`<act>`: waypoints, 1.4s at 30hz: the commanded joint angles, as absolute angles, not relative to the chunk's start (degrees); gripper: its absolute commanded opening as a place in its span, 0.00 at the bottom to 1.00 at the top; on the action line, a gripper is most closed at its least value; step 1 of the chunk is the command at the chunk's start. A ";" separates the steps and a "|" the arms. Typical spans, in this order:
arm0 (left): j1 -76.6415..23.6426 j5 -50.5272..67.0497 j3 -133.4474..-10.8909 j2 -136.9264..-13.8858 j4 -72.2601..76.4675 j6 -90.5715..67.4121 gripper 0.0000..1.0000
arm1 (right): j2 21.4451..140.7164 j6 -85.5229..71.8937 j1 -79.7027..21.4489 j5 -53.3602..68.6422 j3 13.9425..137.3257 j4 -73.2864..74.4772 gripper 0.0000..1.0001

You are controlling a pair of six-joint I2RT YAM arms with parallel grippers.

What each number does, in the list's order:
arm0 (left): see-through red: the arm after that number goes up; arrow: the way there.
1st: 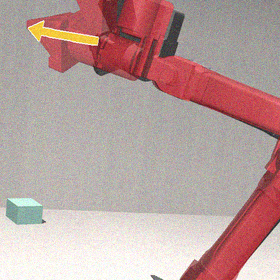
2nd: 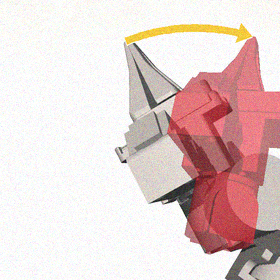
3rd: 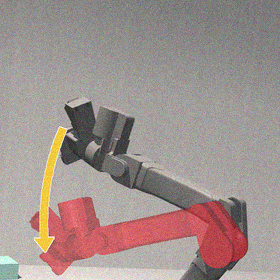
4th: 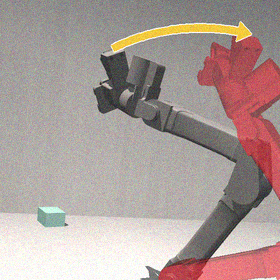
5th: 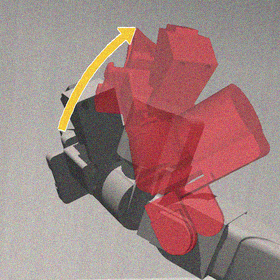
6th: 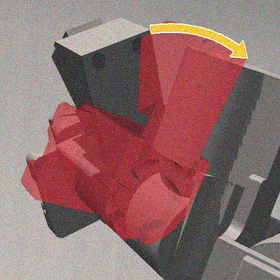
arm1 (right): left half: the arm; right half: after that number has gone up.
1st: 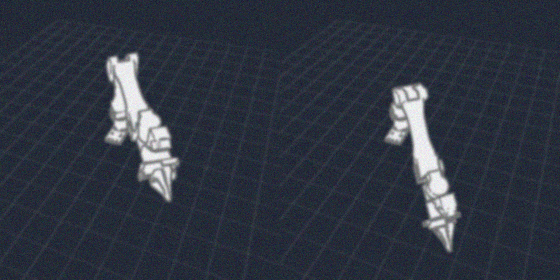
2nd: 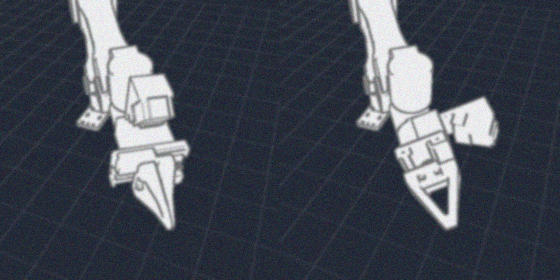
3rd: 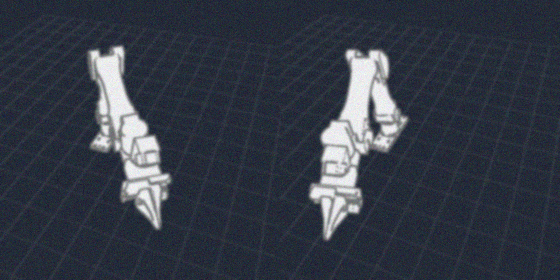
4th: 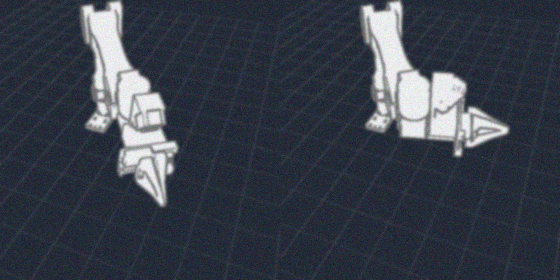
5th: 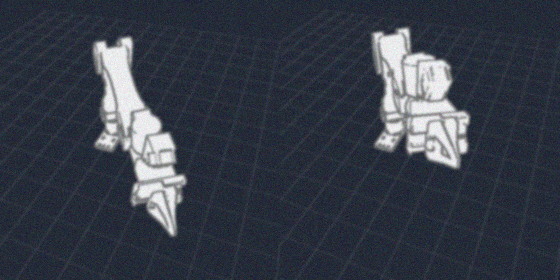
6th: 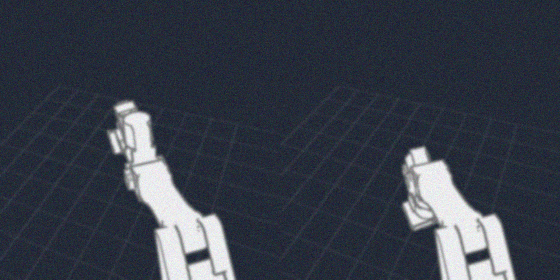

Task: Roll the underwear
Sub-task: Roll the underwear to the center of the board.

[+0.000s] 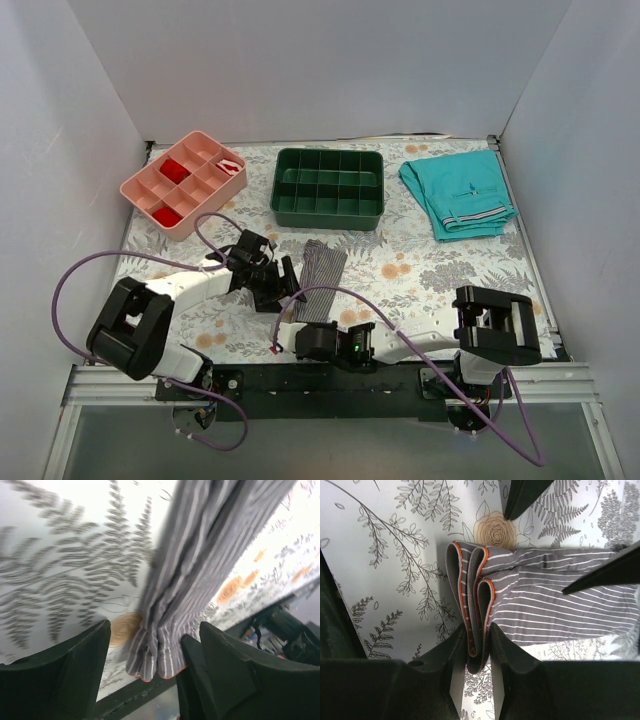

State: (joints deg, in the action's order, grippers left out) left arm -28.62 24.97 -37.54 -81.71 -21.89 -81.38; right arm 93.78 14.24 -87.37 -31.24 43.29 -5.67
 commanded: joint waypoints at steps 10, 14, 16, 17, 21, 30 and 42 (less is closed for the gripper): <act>-25.84 11.52 -34.28 -74.62 -27.77 -84.20 0.73 | 90.17 8.97 -79.64 -12.14 49.48 1.57 0.32; -25.84 11.51 -33.14 -74.01 -28.21 -84.37 0.73 | 90.26 8.96 -78.05 -9.23 50.27 3.25 0.33; -25.84 11.78 -32.78 -73.48 -28.13 -84.46 0.73 | 90.53 8.44 -77.35 -8.79 50.62 3.78 0.36; -25.84 12.21 -32.52 -73.22 -28.04 -84.46 0.73 | 90.53 8.35 -77.17 -8.62 50.71 3.95 0.38; -25.84 13.09 -32.34 -72.95 -27.60 -84.46 0.73 | 90.26 8.09 -77.25 -9.66 50.89 3.87 0.57; -25.93 17.75 -30.50 -71.11 -26.72 -85.16 0.64 | 86.84 5.63 -77.52 -16.69 47.99 1.23 0.65; -27.77 24.96 -29.26 -70.84 -21.09 -84.47 0.69 | 73.76 -1.13 -78.75 -21.16 42.81 7.37 0.75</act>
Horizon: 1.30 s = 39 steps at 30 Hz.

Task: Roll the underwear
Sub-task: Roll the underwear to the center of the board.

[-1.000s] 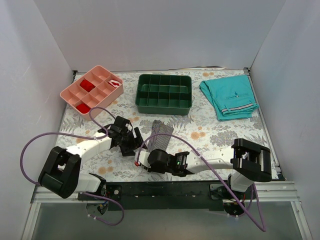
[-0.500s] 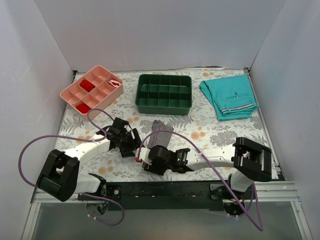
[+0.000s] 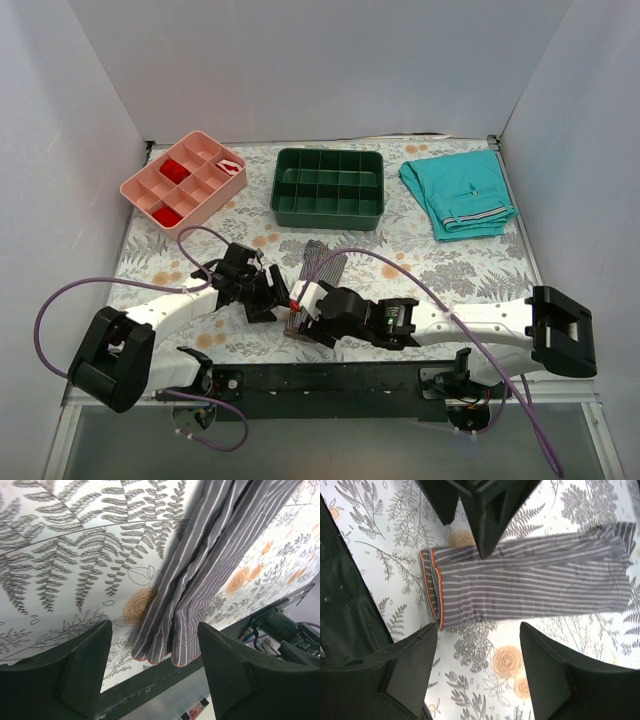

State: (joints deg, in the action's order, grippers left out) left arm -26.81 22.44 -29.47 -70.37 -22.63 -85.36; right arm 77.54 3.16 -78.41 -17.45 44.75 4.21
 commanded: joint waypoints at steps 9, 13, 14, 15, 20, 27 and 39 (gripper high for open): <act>-30.93 27.60 -28.65 -73.38 -15.74 -84.46 0.69 | 70.14 -7.73 -78.66 -27.16 40.43 10.54 0.78; -31.64 26.81 -29.35 -76.20 -15.21 -84.20 0.60 | 70.93 -8.00 -78.75 -25.23 40.87 10.46 0.78; -31.81 26.55 -29.36 -76.64 -15.21 -84.20 0.59 | 71.28 -7.82 -78.75 -24.62 41.13 10.46 0.77; -31.82 25.93 -29.27 -76.90 -15.21 -84.46 0.54 | 71.45 -7.65 -78.84 -24.09 41.57 10.46 0.77; -31.90 24.70 -28.57 -76.12 -15.73 -85.08 0.46 | 73.64 -5.45 -79.80 -23.64 42.45 9.76 0.77; -31.90 22.59 -28.65 -76.46 -17.14 -85.17 0.26 | 79.09 -0.18 -85.51 -27.32 43.77 8.71 0.77; -31.90 21.71 -30.41 -78.57 -18.54 -83.59 0.15 | 89.47 12.56 -89.12 -38.32 45.00 0.62 0.80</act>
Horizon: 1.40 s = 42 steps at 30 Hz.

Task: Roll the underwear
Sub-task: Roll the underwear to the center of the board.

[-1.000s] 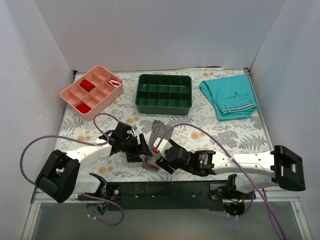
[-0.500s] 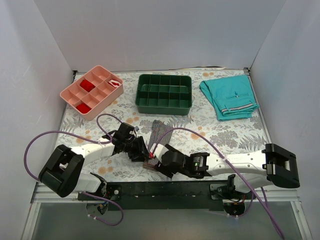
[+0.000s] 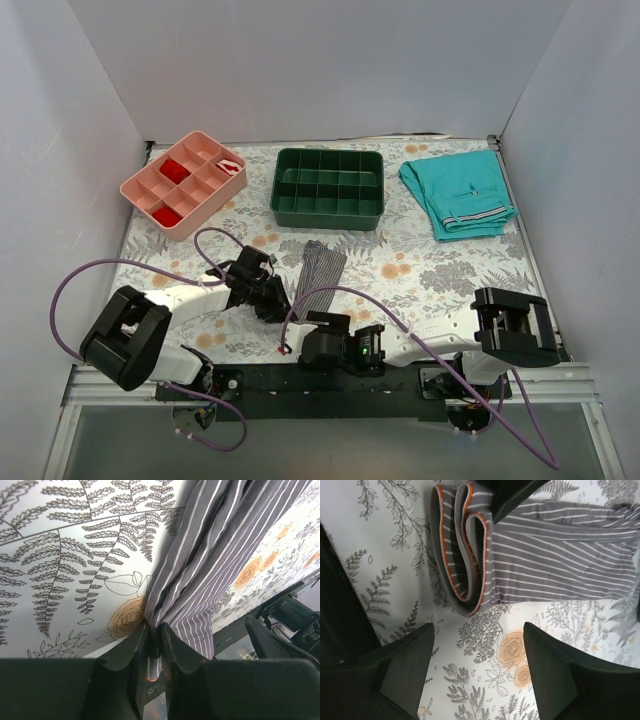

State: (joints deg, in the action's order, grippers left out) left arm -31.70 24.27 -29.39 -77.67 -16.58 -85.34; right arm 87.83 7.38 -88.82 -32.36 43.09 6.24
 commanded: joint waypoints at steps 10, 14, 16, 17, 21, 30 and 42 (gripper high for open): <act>-31.90 21.88 -30.50 -79.28 -18.54 -83.32 0.15 | 93.60 15.47 -89.21 -34.54 46.49 -5.18 0.80; -31.90 21.71 -30.32 -79.45 -18.63 -83.41 0.15 | 95.27 15.38 -89.12 -34.36 46.32 -6.33 0.74; -31.90 21.80 -30.15 -79.54 -18.63 -83.41 0.15 | 96.32 15.38 -89.12 -34.89 46.14 -6.77 0.70; -31.90 21.80 -30.15 -79.54 -18.63 -83.50 0.15 | 96.50 15.21 -89.12 -34.81 46.06 -6.68 0.63; -31.82 21.80 -29.97 -79.37 -18.63 -83.41 0.15 | 96.24 14.85 -89.12 -34.63 45.00 -8.26 0.56; -31.90 21.89 -29.79 -79.01 -18.54 -83.67 0.15 | 96.68 14.42 -89.03 -32.96 44.91 -9.49 0.44; -31.90 21.27 -29.97 -78.40 -18.90 -83.50 0.27 | 95.45 11.52 -86.75 -23.83 47.55 -5.02 0.18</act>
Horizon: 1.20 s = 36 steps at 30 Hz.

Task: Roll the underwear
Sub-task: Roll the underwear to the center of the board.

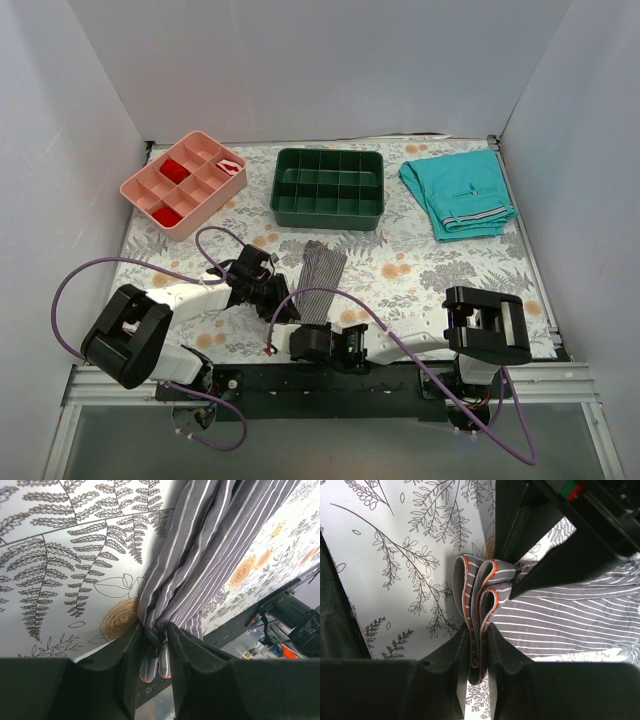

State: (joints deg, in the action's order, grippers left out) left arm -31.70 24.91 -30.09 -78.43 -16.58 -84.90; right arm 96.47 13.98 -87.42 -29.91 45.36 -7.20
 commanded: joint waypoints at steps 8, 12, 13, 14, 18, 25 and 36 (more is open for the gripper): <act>-31.82 18.37 -30.67 -77.70 -20.65 -84.02 0.42 | 94.57 9.50 -83.06 -14.69 49.22 -0.88 0.04; -31.38 14.42 -31.46 -75.07 -22.50 -85.42 0.60 | 92.90 8.00 -80.25 -10.12 48.78 -0.44 0.04; -31.20 12.76 -31.64 -74.54 -23.37 -85.78 0.64 | 92.73 7.82 -79.20 -8.45 48.87 -0.27 0.04; -30.68 11.96 -31.73 -74.01 -23.81 -85.96 0.64 | 92.55 7.65 -78.84 -7.74 48.95 -0.09 0.04; -29.36 9.23 -31.73 -71.81 -25.40 -87.27 0.67 | 91.67 6.16 -76.38 -2.39 49.39 -0.09 0.04; -28.13 8.17 -29.62 -69.26 -25.75 -88.59 0.68 | 90.61 2.38 -69.80 10.79 49.31 -0.70 0.05; -28.13 8.96 -29.27 -66.62 -24.26 -88.51 0.68 | 94.21 -1.58 -59.25 33.56 50.54 -2.02 0.05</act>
State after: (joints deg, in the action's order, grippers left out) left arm -28.45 11.05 -30.26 -68.75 -23.35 -88.92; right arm 92.75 1.41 -61.78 22.39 48.12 -0.99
